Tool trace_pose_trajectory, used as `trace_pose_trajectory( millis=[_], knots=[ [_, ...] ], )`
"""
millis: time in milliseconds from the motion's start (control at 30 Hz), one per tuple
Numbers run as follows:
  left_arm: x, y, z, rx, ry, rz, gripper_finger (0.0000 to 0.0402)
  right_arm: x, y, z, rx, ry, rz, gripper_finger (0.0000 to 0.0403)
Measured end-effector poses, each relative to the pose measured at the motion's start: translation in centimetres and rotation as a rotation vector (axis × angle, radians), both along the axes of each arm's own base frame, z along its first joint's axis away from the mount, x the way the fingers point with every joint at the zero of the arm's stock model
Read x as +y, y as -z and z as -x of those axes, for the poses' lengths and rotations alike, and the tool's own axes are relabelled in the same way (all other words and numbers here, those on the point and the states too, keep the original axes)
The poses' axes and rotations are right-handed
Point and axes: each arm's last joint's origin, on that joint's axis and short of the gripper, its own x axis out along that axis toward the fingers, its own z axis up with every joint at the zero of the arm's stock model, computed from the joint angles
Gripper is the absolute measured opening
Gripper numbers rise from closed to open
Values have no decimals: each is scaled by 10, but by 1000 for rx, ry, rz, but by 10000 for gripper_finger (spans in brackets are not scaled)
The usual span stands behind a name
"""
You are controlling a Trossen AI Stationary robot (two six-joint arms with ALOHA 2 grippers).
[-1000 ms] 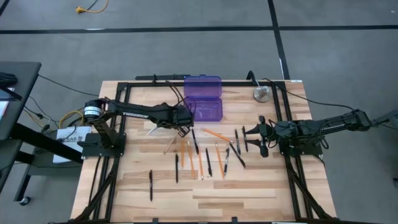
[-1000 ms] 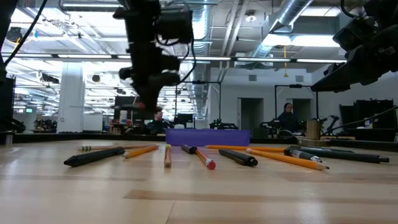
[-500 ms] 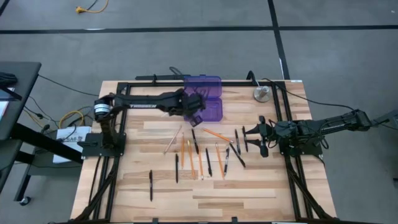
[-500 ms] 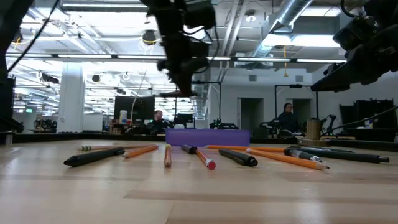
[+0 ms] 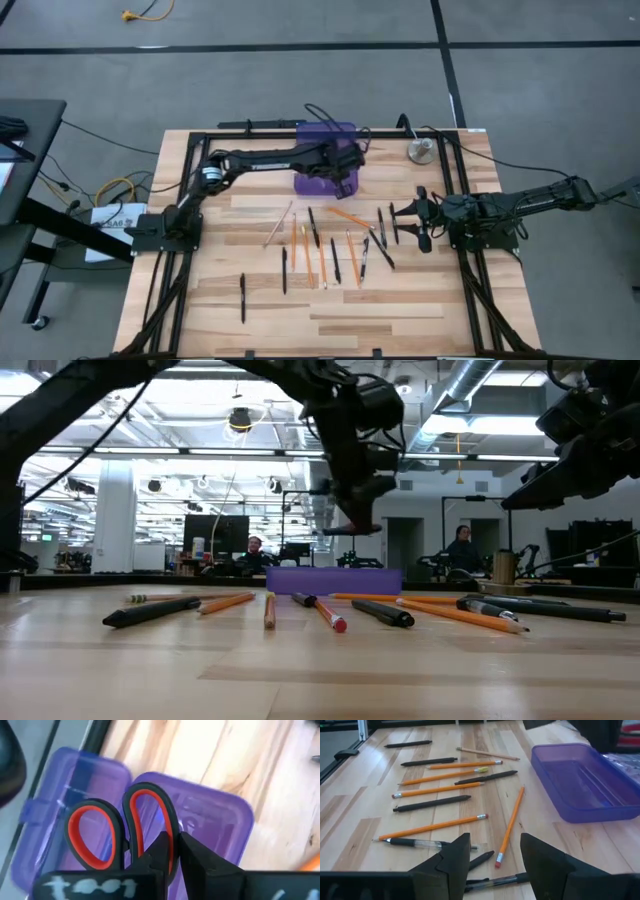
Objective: Pick & place school supplies into a supply box
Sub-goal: Put the black scissors into the violet supply box
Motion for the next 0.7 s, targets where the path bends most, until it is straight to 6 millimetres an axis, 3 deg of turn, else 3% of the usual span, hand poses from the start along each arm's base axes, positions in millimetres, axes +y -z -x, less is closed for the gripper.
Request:
trace_pose_trajectory(
  millis=[433, 700],
  knots=[
    [-6, 43, -14, 85, 77, 67, 16, 0, 1, 1, 14, 1, 2, 169],
    [-9, 51, -17, 104, 92, 41, 16, 0, 2, 1, 20, 0, 3, 169]
  ],
)
